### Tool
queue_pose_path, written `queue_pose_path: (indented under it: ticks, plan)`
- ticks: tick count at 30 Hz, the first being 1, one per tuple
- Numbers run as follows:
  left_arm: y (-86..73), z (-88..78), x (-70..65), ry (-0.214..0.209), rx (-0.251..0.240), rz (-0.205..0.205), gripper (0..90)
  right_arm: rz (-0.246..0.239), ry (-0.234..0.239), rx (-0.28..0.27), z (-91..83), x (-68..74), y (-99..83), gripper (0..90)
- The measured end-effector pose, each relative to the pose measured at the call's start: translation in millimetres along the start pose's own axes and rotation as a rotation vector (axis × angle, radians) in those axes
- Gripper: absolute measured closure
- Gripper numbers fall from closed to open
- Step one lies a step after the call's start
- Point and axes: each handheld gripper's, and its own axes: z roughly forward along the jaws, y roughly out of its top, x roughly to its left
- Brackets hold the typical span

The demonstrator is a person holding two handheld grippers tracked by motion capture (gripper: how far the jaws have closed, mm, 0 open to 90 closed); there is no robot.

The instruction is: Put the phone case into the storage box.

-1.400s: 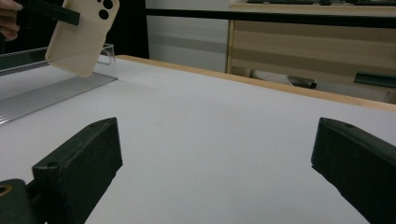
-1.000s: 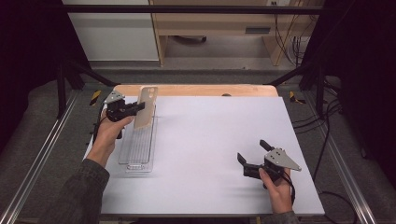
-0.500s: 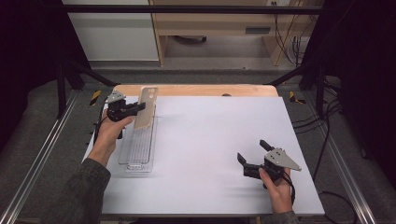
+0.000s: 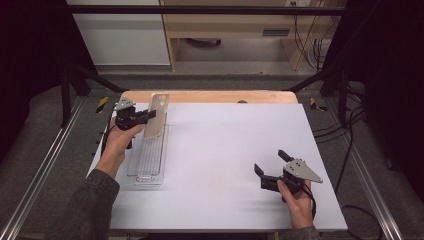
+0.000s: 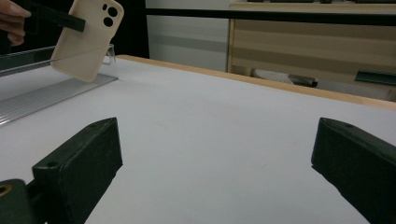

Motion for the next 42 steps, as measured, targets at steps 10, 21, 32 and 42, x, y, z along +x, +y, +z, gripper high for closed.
queue_pose_path:
  ticks: [10,21,32,42]
  plan:
    - [-0.7,1.3,1.4,0.012,0.002,-0.008,78.8,0.001,0.000,0.000,-0.1,-0.1,0.0,1.9]
    - [-0.9,1.6,4.7,0.036,0.003,-0.014,78.8,0.005,-0.001,0.002,-0.3,-0.4,0.0,1.9]
    - [-1.7,0.4,8.9,0.092,0.014,-0.007,78.7,0.004,0.000,0.002,0.3,-0.2,-0.2,1.9]
    - [-2.5,-0.2,11.8,0.123,0.018,-0.009,78.6,0.004,0.001,0.004,0.3,0.0,-0.2,1.9]
